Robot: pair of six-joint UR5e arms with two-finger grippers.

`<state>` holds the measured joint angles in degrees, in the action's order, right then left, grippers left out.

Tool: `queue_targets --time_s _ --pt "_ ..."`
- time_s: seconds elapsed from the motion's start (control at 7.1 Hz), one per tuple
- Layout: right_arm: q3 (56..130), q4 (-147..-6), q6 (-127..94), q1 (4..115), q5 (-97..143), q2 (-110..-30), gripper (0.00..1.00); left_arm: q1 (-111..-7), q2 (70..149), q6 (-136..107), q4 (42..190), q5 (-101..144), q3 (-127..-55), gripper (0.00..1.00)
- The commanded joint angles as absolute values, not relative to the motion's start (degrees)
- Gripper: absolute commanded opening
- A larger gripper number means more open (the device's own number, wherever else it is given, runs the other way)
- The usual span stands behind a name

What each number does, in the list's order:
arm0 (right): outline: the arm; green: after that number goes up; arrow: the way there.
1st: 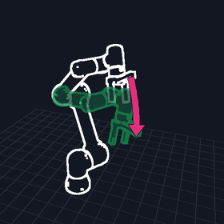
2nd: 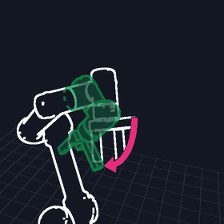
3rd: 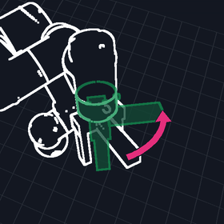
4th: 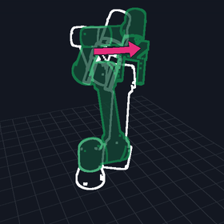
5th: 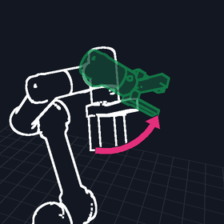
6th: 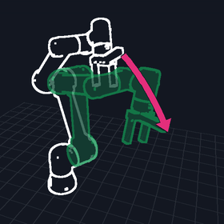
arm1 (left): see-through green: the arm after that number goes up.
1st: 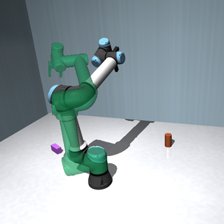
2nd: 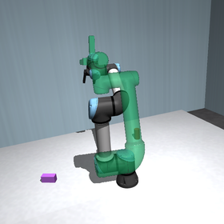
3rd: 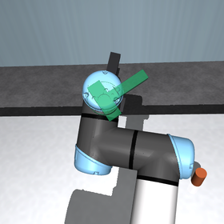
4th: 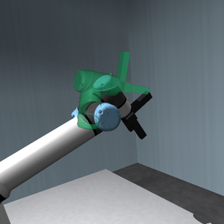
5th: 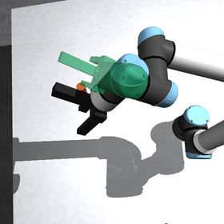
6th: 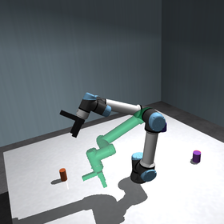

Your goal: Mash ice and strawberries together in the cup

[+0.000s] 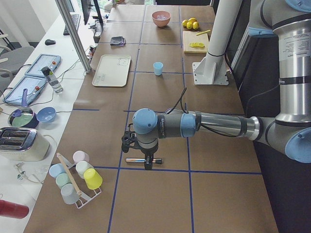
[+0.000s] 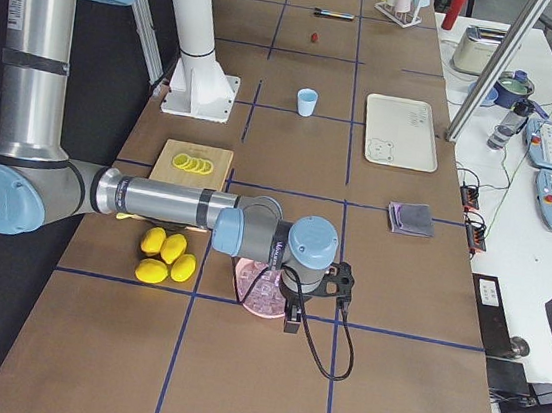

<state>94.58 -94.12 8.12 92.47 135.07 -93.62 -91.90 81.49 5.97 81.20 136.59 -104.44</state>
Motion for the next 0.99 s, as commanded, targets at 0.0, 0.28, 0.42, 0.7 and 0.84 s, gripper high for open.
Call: queue_targets --time_s 0.0,0.28,0.42,0.7,0.84 --pt "99.29 -94.04 6.43 89.14 137.70 -95.78 1.00 -91.85 81.47 5.98 81.21 136.58 -104.59 1.00" --pt "103.61 -90.56 -5.66 84.83 137.46 -100.25 0.99 -91.85 81.47 5.63 81.21 136.67 -104.68 1.00" --pt "103.62 -80.96 -11.02 83.42 137.20 -104.02 0.99 -91.85 81.47 5.63 81.21 136.58 -104.68 1.00" --pt "103.36 -67.72 -31.20 77.63 135.53 -108.09 0.99 -91.85 81.47 5.63 81.21 136.67 -104.59 1.00" --pt "103.36 -65.76 -39.47 75.69 135.44 -108.11 0.98 -91.85 81.47 5.63 81.21 136.67 -104.59 1.00"
